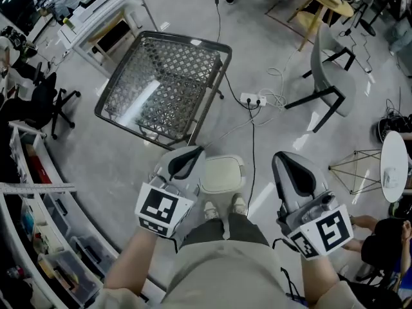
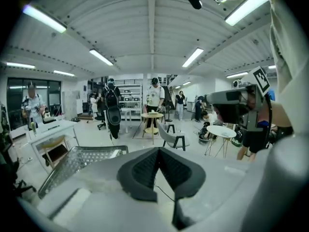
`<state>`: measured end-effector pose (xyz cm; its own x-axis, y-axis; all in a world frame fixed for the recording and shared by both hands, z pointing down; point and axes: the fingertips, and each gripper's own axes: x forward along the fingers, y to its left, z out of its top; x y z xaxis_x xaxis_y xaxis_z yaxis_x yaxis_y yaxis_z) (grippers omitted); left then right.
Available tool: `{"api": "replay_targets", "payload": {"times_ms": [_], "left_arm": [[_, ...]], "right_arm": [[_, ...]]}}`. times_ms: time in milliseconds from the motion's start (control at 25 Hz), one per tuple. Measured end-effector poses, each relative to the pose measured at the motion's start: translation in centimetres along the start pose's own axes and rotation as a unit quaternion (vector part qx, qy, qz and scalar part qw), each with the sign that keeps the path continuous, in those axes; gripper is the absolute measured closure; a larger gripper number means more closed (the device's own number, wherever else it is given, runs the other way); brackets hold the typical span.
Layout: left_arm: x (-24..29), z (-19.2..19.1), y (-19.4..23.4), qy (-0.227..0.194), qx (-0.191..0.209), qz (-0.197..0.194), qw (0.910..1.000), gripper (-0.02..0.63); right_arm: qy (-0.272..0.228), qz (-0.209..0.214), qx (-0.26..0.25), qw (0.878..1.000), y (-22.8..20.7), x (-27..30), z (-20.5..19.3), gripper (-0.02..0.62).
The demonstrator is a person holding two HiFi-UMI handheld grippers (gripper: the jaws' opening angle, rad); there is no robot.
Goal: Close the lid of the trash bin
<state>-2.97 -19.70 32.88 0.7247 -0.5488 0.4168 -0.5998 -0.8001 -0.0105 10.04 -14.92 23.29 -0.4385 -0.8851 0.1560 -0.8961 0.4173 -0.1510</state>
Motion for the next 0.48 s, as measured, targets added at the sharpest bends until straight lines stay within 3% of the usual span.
{"api": "replay_targets", "payload": {"times_ms": [80,240,480], "left_arm": [[-2.1,2.4,-0.1,-0.021,0.008,0.011,0.9997,0.603],[-5.8,7.3,-0.9,-0.072,-0.017,0.029,0.9968,0.603],[-10.0,11.8,-1.5,-0.113,0.01,0.053,0.9921,0.603]], "right_arm": [[-0.016,0.004,-0.022,1.0,1.3,-0.5,2.3,0.592],[-0.056,0.015,-0.035,0.998,3.5,-1.6,6.3,0.592],[-0.095,0.044,-0.067,0.992,6.0,-3.2,10.3,0.592]]}}
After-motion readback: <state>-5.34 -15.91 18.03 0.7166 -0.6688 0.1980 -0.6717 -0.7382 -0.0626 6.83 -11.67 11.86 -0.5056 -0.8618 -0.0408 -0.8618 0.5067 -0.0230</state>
